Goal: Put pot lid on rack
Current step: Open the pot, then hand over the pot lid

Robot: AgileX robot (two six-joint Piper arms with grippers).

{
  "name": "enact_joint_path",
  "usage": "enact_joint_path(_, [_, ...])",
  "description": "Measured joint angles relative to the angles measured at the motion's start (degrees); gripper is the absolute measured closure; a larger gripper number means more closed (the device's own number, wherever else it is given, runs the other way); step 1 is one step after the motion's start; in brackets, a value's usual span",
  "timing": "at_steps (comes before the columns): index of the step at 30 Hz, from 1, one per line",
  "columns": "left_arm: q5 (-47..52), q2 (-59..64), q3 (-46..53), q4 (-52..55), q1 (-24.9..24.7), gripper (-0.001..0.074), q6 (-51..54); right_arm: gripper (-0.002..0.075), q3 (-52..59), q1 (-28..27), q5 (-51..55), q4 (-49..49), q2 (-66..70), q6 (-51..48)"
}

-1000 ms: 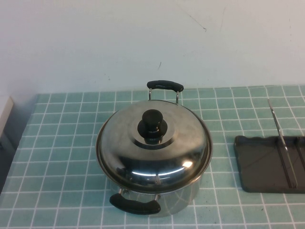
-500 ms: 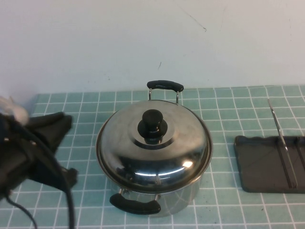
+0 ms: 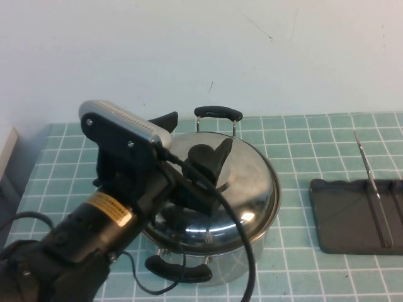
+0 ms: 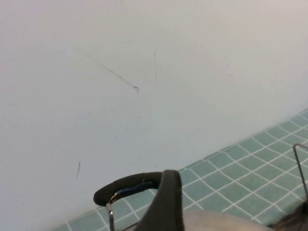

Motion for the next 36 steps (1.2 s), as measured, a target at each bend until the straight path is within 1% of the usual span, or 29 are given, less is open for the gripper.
enact_joint_path(7, [-8.18,9.08,-0.54,-4.19,-0.12,0.0085,-0.42,0.0727,0.00,0.00,0.00,0.00,0.00,0.00])
enact_joint_path(15, [-12.18,16.11,-1.60,-4.42,-0.12,0.0092,-4.15,0.0727,0.00,0.00,0.00,0.00,0.00,0.00])
enact_joint_path(17, [-12.70,17.25,-1.83,-4.42,-0.12,0.0131,-5.05,0.0727,0.00,0.00,0.00,0.00,0.00,0.00])
enact_joint_path(18, [-12.70,17.57,-1.83,-4.42,-0.12,0.0167,-5.83,0.0727,0.00,0.00,0.00,0.00,0.00,0.00])
enact_joint_path(22, [-12.59,18.05,-2.04,-4.42,-0.12,0.0386,-9.01,0.0727,0.00,0.00,0.00,0.00,0.00,0.00])
enact_joint_path(23, [-12.59,18.05,-2.04,-4.42,-0.12,0.0417,-9.40,0.0727,0.00,0.00,0.00,0.00,0.00,0.00])
enact_joint_path(29, [-13.98,17.82,-2.04,-4.42,-0.12,0.0416,-10.09,0.0727,0.00,0.00,0.00,0.00,0.00,0.00])
enact_joint_path(32, [-14.91,15.11,-2.04,-3.96,-0.12,0.0416,-10.09,0.0727,0.00,0.00,0.00,0.00,0.00,0.00])
enact_joint_path(34, [-15.45,11.25,-2.04,-2.13,-0.12,0.0416,-12.59,0.0727,0.00,0.00,0.00,0.00,0.00,0.00])
enact_joint_path(36, [-15.33,6.97,-2.04,0.55,-0.12,0.0416,-18.86,0.0727,0.00,0.00,0.00,0.31,0.00,0.51])
